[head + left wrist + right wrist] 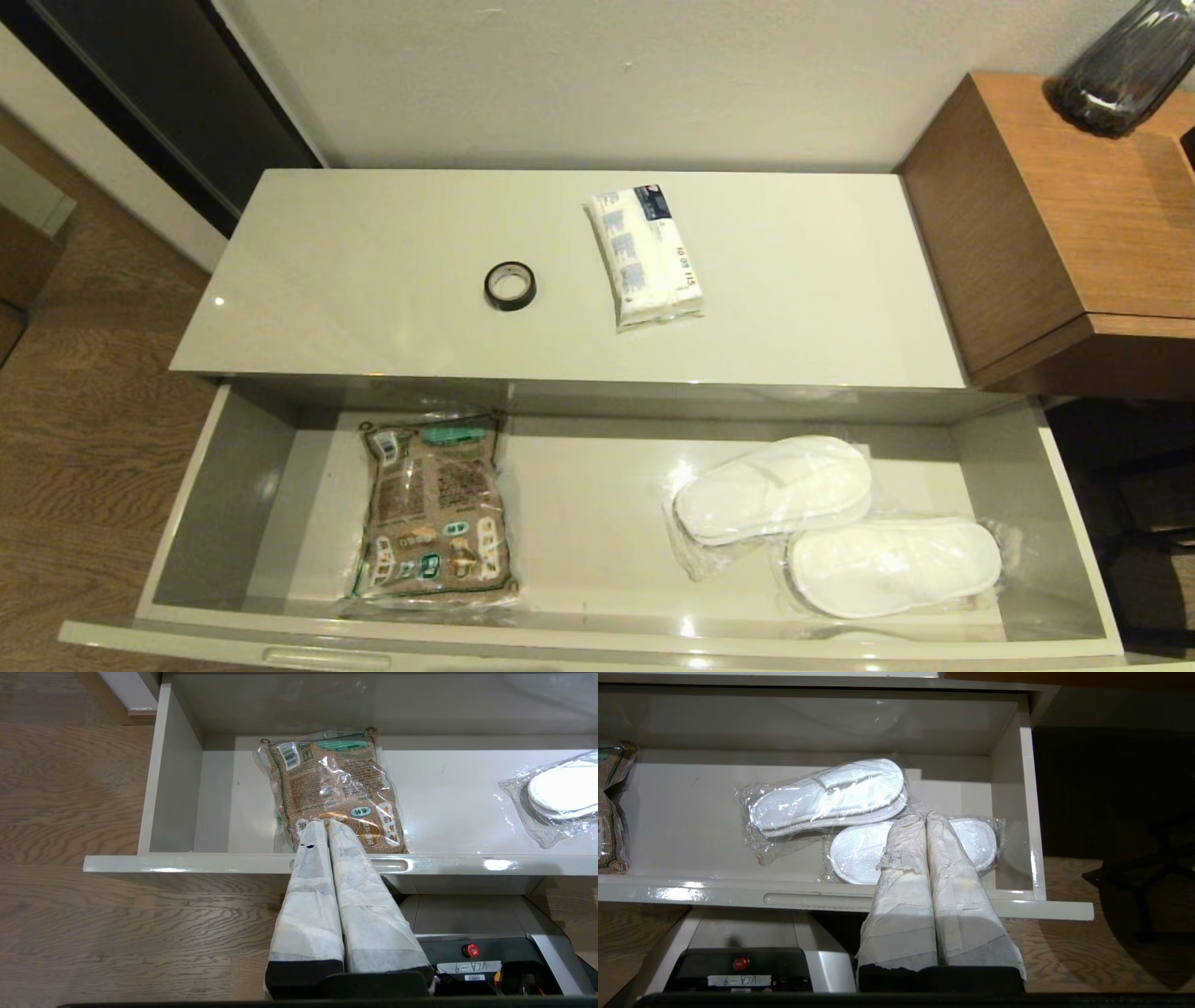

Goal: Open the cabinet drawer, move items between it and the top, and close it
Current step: Pick up the adhesive tape on the table

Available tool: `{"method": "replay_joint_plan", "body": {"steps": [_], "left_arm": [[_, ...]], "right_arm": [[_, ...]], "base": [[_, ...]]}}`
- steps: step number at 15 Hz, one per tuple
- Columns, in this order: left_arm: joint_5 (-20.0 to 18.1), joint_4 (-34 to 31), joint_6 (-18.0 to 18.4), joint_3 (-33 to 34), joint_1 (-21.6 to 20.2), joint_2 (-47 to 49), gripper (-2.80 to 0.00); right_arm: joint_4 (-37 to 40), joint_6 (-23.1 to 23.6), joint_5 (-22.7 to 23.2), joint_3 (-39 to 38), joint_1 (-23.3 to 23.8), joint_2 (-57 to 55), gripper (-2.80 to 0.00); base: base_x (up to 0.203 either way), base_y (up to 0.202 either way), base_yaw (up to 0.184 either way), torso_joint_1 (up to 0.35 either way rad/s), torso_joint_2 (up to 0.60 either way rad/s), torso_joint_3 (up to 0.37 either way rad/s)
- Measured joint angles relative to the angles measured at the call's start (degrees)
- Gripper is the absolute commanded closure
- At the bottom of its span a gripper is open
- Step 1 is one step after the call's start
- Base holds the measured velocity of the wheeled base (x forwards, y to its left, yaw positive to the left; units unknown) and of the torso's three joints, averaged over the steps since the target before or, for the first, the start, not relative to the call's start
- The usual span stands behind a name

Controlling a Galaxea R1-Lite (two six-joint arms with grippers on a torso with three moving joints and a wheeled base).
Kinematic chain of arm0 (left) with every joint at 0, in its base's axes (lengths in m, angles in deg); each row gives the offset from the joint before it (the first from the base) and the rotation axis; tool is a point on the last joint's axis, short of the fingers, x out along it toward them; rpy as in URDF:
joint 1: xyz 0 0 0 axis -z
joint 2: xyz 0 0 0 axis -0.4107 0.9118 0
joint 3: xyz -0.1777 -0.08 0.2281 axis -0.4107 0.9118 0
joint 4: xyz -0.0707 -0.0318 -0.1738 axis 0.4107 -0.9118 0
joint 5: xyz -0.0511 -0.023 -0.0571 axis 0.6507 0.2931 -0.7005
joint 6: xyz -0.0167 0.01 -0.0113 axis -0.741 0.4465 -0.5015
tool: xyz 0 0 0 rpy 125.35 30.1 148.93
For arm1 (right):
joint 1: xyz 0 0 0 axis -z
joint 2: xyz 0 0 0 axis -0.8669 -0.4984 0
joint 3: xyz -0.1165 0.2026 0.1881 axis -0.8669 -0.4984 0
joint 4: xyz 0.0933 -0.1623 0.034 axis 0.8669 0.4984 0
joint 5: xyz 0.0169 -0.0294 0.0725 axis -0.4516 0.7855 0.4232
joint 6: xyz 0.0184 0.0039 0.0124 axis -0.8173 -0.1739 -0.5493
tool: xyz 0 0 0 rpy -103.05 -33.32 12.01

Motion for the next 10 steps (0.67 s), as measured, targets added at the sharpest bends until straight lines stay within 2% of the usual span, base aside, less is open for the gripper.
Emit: {"method": "replay_joint_plan", "body": {"steps": [10], "left_arm": [[0.33,-0.06,-0.24,0.05,0.00,0.00,0.00]], "right_arm": [[0.00,0.02,0.02,0.00,0.00,0.00,0.00]], "base": [[0.000,0.000,0.000,0.000,0.00,0.000]]}}
